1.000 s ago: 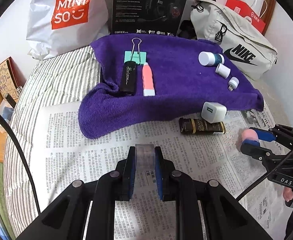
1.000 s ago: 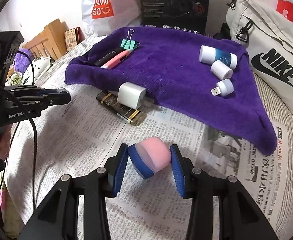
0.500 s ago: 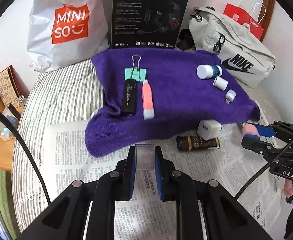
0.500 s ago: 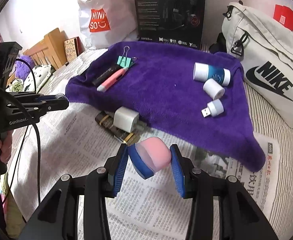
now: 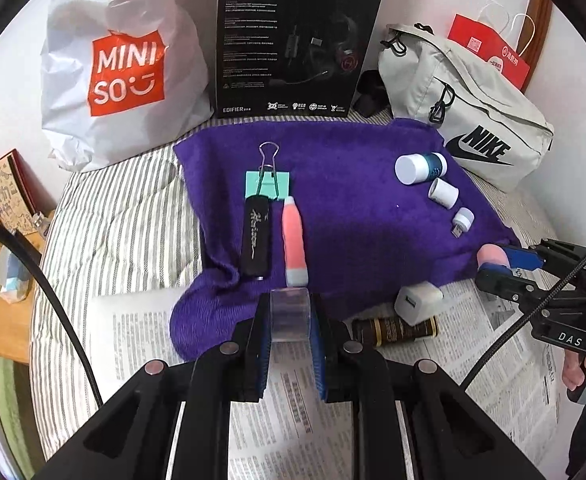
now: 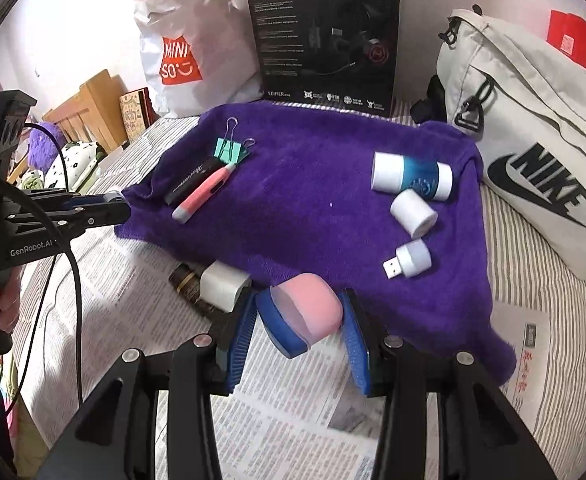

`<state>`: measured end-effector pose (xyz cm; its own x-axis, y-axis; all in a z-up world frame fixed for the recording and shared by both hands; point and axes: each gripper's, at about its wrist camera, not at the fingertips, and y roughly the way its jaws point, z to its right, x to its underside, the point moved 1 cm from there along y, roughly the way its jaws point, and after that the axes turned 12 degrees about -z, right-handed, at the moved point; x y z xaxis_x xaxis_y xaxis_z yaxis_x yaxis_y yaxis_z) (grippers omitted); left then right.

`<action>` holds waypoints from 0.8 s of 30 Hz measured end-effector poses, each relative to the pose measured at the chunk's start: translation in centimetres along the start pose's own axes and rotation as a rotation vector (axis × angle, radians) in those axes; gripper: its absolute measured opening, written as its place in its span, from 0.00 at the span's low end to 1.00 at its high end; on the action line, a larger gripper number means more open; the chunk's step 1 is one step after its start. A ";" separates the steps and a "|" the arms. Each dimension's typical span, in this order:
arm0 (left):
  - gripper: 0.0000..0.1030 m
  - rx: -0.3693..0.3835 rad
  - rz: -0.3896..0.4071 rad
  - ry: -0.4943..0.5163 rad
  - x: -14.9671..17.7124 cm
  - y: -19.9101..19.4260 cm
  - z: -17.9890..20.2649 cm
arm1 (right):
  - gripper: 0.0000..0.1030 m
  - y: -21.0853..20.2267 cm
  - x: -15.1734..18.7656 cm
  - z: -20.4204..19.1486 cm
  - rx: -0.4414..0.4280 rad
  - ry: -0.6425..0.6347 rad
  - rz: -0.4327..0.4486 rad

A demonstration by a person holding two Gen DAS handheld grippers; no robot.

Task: Organize rigid objects
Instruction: 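Carry the cup toward the clip with the left tool while the right tool carries the puff onto the towel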

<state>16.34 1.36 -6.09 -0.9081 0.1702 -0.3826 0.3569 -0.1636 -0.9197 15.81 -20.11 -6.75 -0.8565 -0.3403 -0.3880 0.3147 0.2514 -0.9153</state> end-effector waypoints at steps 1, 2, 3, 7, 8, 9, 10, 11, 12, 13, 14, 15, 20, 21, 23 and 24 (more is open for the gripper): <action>0.17 0.001 -0.002 0.002 -0.2 0.1 0.0 | 0.41 0.1 -0.3 0.2 -0.003 0.002 0.000; 0.17 0.001 -0.005 0.002 -0.6 0.3 0.0 | 0.41 0.2 -0.5 0.3 -0.003 0.005 0.000; 0.17 0.001 -0.006 0.002 -0.8 0.5 -0.1 | 0.41 0.4 -0.9 0.6 -0.001 0.009 0.000; 0.17 0.002 -0.012 0.008 -1.7 1.0 0.0 | 0.41 0.8 -1.8 1.4 -0.004 0.024 0.001; 0.17 0.004 -0.013 0.010 -1.9 1.2 0.1 | 0.41 0.9 -2.0 1.6 -0.002 0.026 0.001; 0.17 0.004 -0.014 0.012 -2.2 1.4 0.1 | 0.41 1.0 -2.3 1.7 0.001 0.027 0.002; 0.17 0.005 -0.015 0.013 -2.4 1.5 0.2 | 0.41 1.2 -2.6 2.0 0.006 0.029 0.004; 0.17 0.007 -0.017 0.014 -2.6 1.7 0.2 | 0.41 1.4 -2.8 2.1 0.009 0.030 0.003; 0.17 0.008 -0.018 0.015 -2.8 1.9 0.2 | 0.41 1.6 -3.0 2.2 0.018 0.031 0.001; 0.17 0.010 -0.019 0.016 -3.0 2.0 0.2 | 0.41 1.8 -3.2 2.4 0.028 0.030 -0.003; 0.17 0.011 -0.021 0.018 -3.2 2.2 0.2 | 0.41 2.0 -3.3 2.5 0.035 0.029 -0.006; 0.17 0.012 -0.022 0.019 -3.4 2.4 0.2 | 0.41 2.3 -3.5 2.6 0.035 0.031 -0.010; 0.17 0.021 -0.026 0.019 -4.2 3.1 0.3 | 0.41 3.4 -4.2 3.4 0.032 0.043 -0.023; 0.17 0.024 -0.028 0.018 -4.4 3.3 0.4 | 0.41 3.6 -4.4 3.4 0.031 0.043 -0.027; 0.17 0.027 -0.031 0.020 -4.6 3.6 0.4 | 0.41 4.0 -4.6 3.5 0.037 0.039 -0.032; 0.17 0.027 -0.035 0.021 -4.8 3.8 0.4 | 0.41 4.3 -4.7 3.5 0.047 0.035 -0.036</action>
<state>21.94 -0.45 -7.75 -0.9149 0.1966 -0.3527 0.3191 -0.1834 -0.9298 22.62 -20.57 -9.29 -0.8812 -0.3163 -0.3513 0.3013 0.1968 -0.9330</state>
